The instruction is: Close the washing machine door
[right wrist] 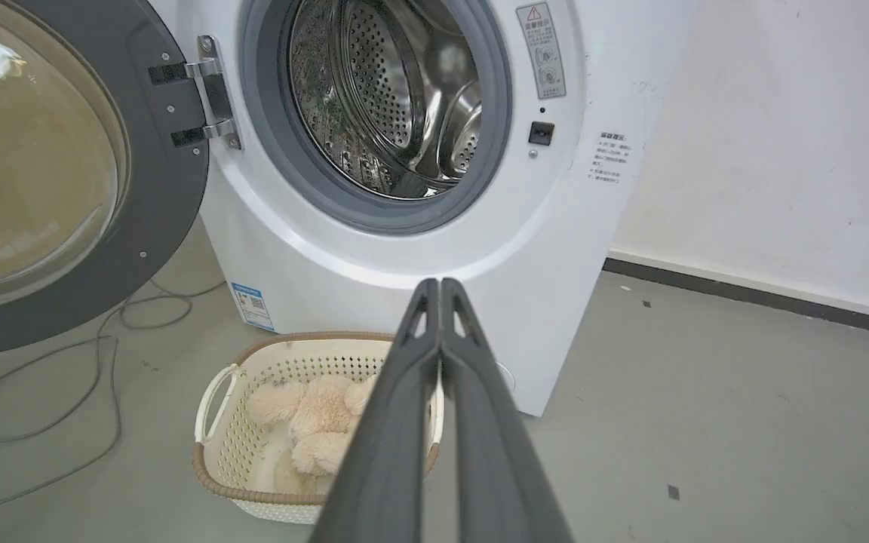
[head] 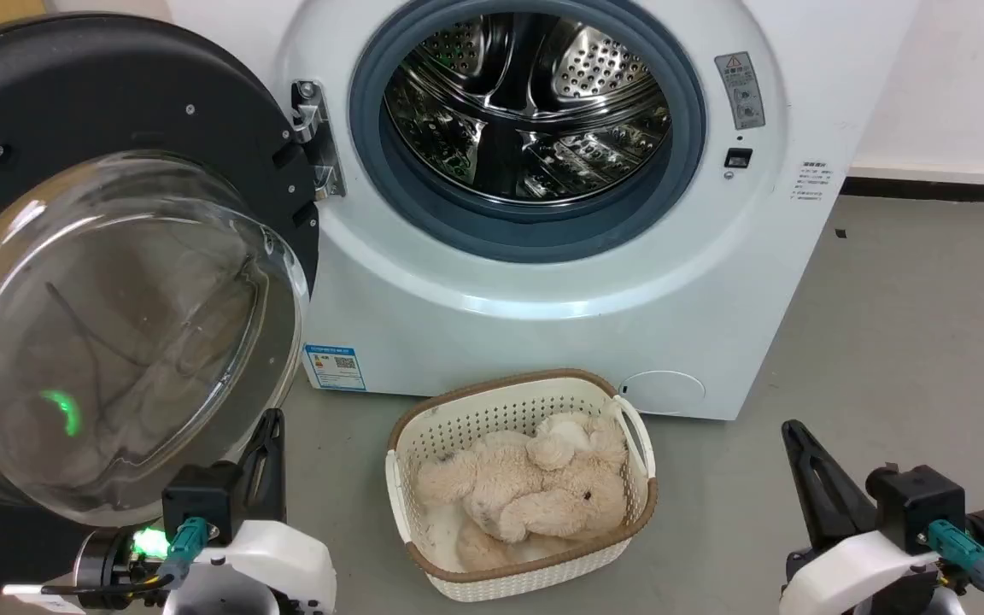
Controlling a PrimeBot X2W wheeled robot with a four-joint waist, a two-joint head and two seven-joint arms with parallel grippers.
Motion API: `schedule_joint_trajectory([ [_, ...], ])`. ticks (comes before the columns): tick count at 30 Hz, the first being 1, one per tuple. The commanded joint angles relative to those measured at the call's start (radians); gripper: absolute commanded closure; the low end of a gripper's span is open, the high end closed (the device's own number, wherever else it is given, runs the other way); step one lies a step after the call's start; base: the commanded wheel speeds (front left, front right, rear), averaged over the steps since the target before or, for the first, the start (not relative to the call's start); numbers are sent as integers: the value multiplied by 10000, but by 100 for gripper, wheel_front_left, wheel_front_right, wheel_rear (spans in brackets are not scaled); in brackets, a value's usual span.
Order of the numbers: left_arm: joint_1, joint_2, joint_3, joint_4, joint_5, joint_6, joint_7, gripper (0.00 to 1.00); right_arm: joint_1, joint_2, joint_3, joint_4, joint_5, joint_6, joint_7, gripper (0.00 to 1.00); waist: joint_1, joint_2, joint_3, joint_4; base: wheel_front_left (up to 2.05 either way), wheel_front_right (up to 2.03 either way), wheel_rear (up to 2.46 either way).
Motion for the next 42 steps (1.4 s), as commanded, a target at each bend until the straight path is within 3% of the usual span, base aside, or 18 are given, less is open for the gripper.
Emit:
schedule_joint_trajectory([
  [1, 140, 33, 7, -39, 28, -43, 3, 100, -118, -4, -1, 18, -78, 8, 7, 100, 0, 0, 0, 0, 0, 0, 0],
  [35, 140, 33, 7, -39, 28, -43, 3, 100, -118, -4, -1, 18, -78, 8, 7, 100, 0, 0, 0, 0, 0, 0, 0],
  [36, 1, 0, 0, 0, 0, 0, 0, 0, 0, 0, 0, 0, 0, 0, 0, 0, 1, 0, 0, 0, 0, 0, 0],
  [42, -13, -5, -20, 9, -15, 85, -66, 0, -10, 0, -55, 13, 78, 0, -68, 0, 0, 0, 9, 0, 0, 0, 0],
])
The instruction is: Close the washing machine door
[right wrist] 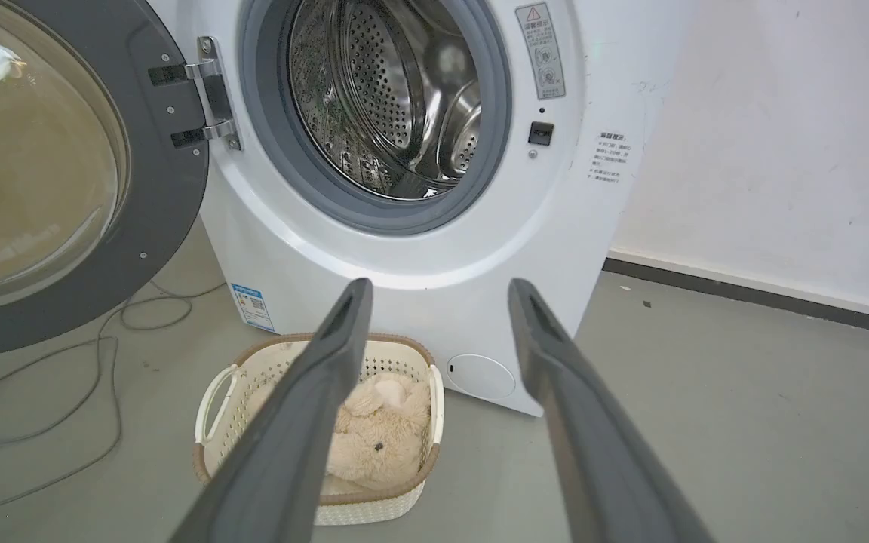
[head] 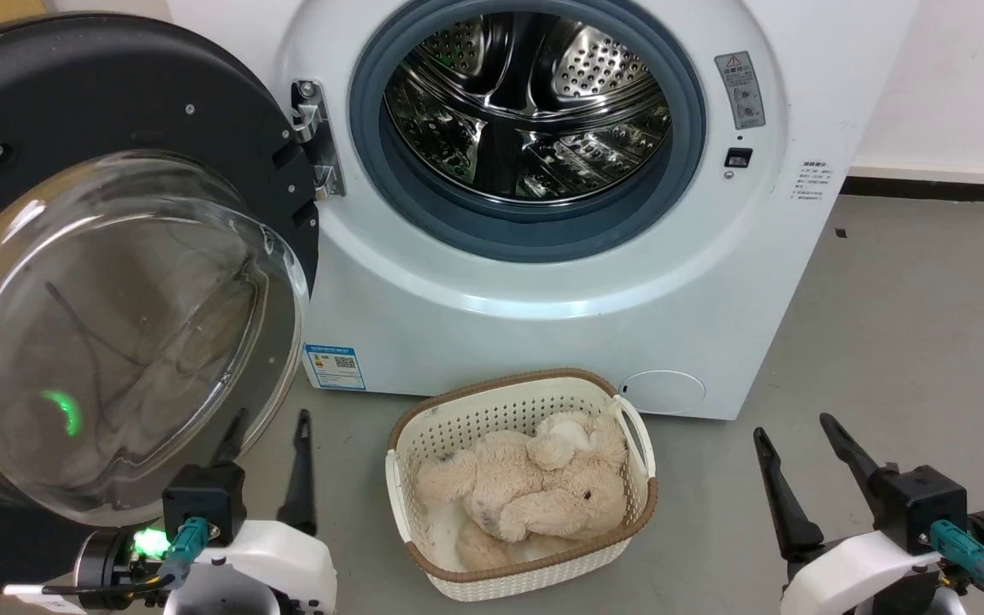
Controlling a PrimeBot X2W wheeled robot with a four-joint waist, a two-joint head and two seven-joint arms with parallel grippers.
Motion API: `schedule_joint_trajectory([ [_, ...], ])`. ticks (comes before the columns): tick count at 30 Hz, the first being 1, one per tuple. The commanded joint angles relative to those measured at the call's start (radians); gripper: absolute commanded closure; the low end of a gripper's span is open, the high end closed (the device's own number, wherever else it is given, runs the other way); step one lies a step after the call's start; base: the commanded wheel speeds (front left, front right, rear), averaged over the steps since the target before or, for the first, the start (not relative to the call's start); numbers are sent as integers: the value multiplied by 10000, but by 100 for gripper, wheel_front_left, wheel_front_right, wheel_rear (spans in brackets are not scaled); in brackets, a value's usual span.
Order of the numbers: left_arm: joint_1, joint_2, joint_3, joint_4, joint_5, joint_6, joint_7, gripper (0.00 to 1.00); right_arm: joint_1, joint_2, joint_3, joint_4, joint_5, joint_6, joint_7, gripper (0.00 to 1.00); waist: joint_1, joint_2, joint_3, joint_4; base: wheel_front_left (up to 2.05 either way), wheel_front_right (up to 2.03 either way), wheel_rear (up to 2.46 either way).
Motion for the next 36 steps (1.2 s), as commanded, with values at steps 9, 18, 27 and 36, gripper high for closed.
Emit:
schedule_joint_trajectory([
  [9, -73, 23, -124, -123, 27, 319, -271, 0, -23, 0, -208, 33, 387, 1, -267, 0, 0, 0, 20, 52, 0, 0, 0],
  [18, -217, 141, -291, -554, 85, 599, -459, 100, -26, -1, -393, 76, 670, 1, -454, 0, 0, 0, 22, 303, 0, 0, 0],
  [27, -411, 288, -286, -1196, -57, 885, -648, 100, -28, -1, -553, 129, 948, 2, -642, 0, 0, 0, 38, 753, 0, 0, 0],
  [36, -808, 478, 424, -1705, -578, 752, -835, 100, -75, -1, -707, 163, 1166, 3, -830, 0, 0, 0, 164, 1205, 0, 0, 0],
])
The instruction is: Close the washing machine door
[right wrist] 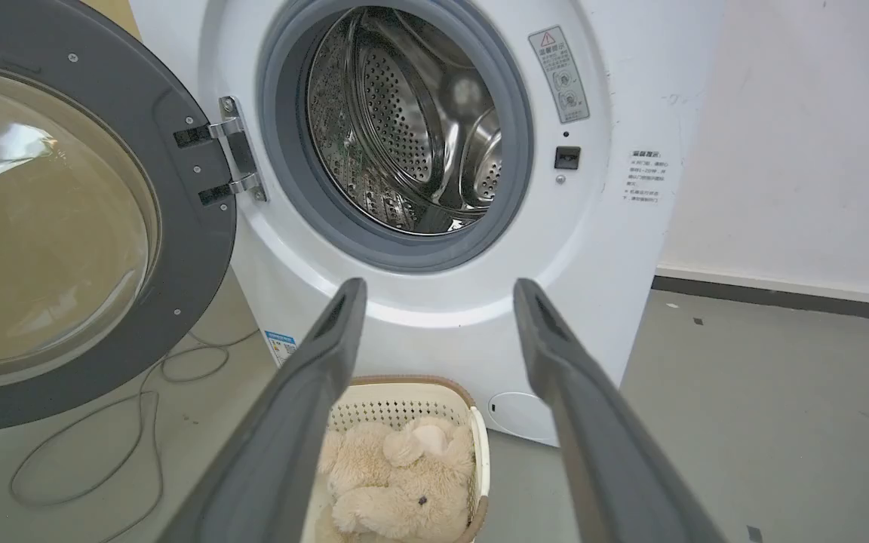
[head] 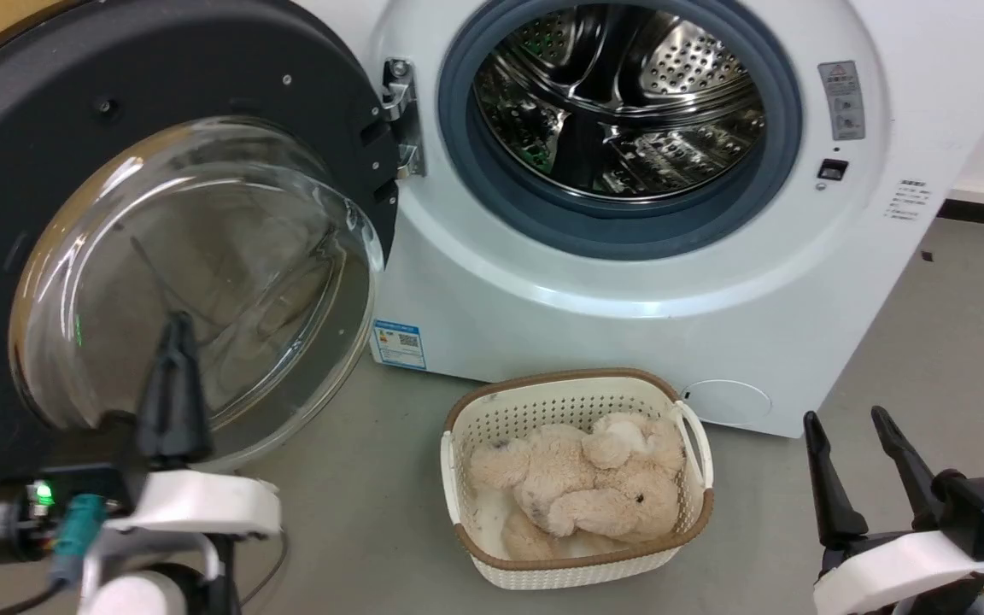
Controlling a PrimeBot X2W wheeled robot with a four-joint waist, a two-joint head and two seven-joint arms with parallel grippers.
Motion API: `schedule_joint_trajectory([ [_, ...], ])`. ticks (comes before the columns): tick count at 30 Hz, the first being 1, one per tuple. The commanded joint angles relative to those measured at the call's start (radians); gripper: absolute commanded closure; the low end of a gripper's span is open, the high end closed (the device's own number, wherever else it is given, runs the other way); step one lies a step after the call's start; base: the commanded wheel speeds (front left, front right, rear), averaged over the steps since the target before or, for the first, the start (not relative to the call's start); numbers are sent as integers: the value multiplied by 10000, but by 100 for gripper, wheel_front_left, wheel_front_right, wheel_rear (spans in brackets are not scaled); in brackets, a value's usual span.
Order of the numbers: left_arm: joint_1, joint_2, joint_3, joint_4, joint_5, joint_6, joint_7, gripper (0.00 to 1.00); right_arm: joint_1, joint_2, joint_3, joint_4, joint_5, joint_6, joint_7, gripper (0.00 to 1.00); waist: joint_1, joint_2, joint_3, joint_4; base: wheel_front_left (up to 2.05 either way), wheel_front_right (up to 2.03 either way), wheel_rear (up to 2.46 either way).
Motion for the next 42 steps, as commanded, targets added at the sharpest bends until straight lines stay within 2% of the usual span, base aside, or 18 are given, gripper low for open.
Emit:
schedule_joint_trajectory([
  [1, -222, 92, 138, -113, -92, -40, -108, 100, -83, -1, -63, 17, 140, 3, -116, 0, 0, 0, 44, 75, 0, 0, 0],
  [11, -1058, 82, 1515, -188, -764, -756, -318, 100, -162, -2, -276, 72, 339, 3, -325, 0, 0, 0, 296, 624, 0, 0, 0],
  [20, -2146, 317, 2677, 443, -1350, -1268, -506, 100, -382, -2, -477, 103, 457, 4, -513, 0, 0, 0, 687, 1099, 0, 0, 0],
  [26, -2792, 744, 3265, 1082, -1728, -1433, -631, 100, -479, -2, -612, 154, 557, 4, -637, 0, 0, 0, 910, 1360, 0, 0, 0],
  [31, -3367, 1328, 3628, 1846, -2080, -1506, -686, 100, -566, -3, -746, 182, 636, 4, -742, 0, 0, 0, 1108, 1542, 0, 0, 0],
  [42, -5309, 2572, 4051, 3971, -2876, -1399, 202, 100, -831, -3, -991, 256, 827, 5, -971, 0, 0, 0, 1586, 1884, 0, 0, 0],
])
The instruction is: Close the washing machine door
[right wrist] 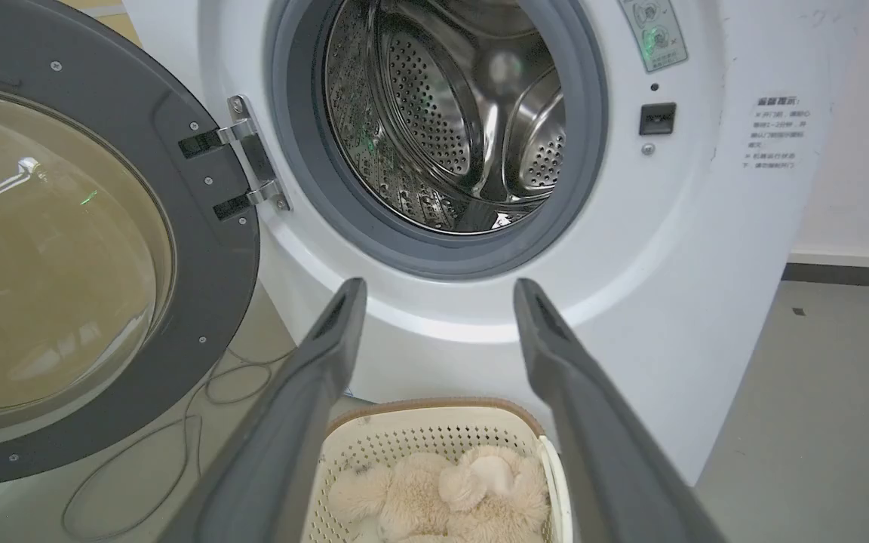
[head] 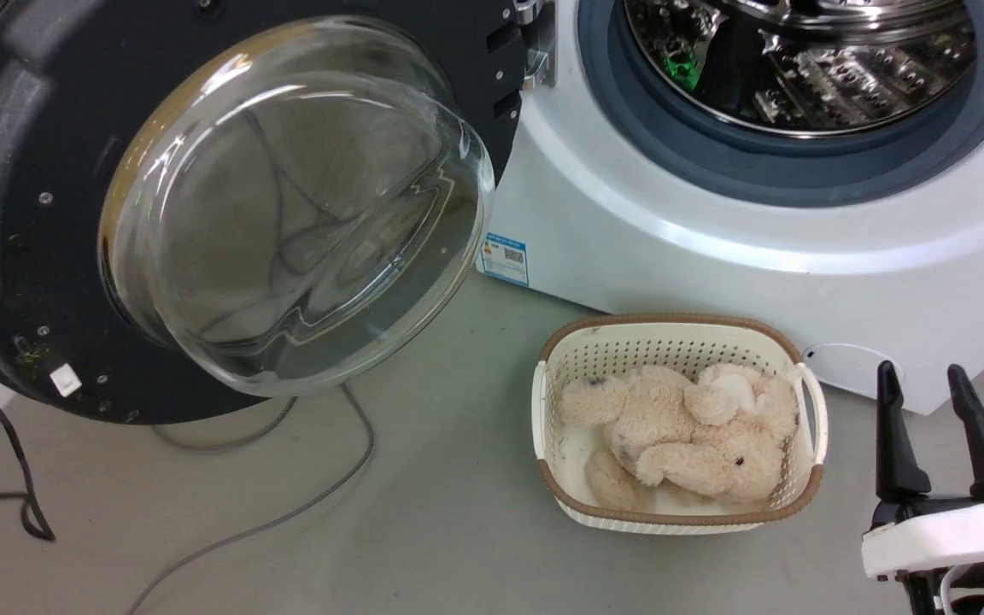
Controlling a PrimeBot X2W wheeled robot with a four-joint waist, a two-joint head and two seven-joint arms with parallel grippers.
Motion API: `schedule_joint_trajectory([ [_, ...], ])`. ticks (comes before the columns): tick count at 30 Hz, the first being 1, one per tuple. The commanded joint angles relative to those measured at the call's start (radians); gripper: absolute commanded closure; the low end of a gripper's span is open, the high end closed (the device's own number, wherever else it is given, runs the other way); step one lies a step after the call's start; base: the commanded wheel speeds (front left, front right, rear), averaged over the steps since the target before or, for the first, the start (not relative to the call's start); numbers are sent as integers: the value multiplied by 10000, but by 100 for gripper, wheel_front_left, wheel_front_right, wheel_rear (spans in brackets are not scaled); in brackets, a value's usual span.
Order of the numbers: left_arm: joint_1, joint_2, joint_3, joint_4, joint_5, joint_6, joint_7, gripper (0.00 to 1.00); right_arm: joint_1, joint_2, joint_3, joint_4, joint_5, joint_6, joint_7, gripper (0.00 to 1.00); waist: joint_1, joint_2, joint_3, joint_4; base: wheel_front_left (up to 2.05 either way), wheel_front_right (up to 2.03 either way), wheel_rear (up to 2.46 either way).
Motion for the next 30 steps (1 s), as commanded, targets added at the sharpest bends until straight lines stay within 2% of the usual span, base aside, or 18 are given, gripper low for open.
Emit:
schedule_joint_trajectory([
  [1, -414, 214, 118, 323, -200, 23, 179, 100, -197, -5, -80, 54, 111, 5, -114, 0, 0, 0, 94, 58, 0, 0, 0],
  [12, -2003, 1203, -135, 2308, -1673, -264, 3428, 100, -415, -5, -336, 88, 332, 6, -343, 0, 0, 0, 487, 227, 0, 0, 0],
  [14, -2100, 1252, -166, 2400, -1832, -289, 3743, 100, -436, -5, -359, 87, 353, 6, -364, 0, 0, 0, 519, 243, 0, 0, 0],
  [16, -2274, 1336, -243, 2547, -2184, -337, 4445, 100, -475, -5, -379, 89, 398, 6, -406, 0, 0, 0, 589, 266, 0, 0, 0],
  [17, -2367, 1470, -317, 2602, -2491, -375, 5134, 100, -532, -5, -380, 87, 430, 6, -447, 0, 0, 0, 695, 270, 0, 0, 0],
  [19, -2382, 1652, -362, 2587, -2716, -407, 5693, 100, -610, -5, -398, 81, 463, 6, -489, 0, 0, 0, 808, 269, 0, 0, 0],
  [30, -2209, 2217, -511, 2430, -3933, -536, 7979, 100, -894, -6, -504, 135, 653, 7, -697, 0, 0, 0, 1234, 331, 0, 0, 0],
])
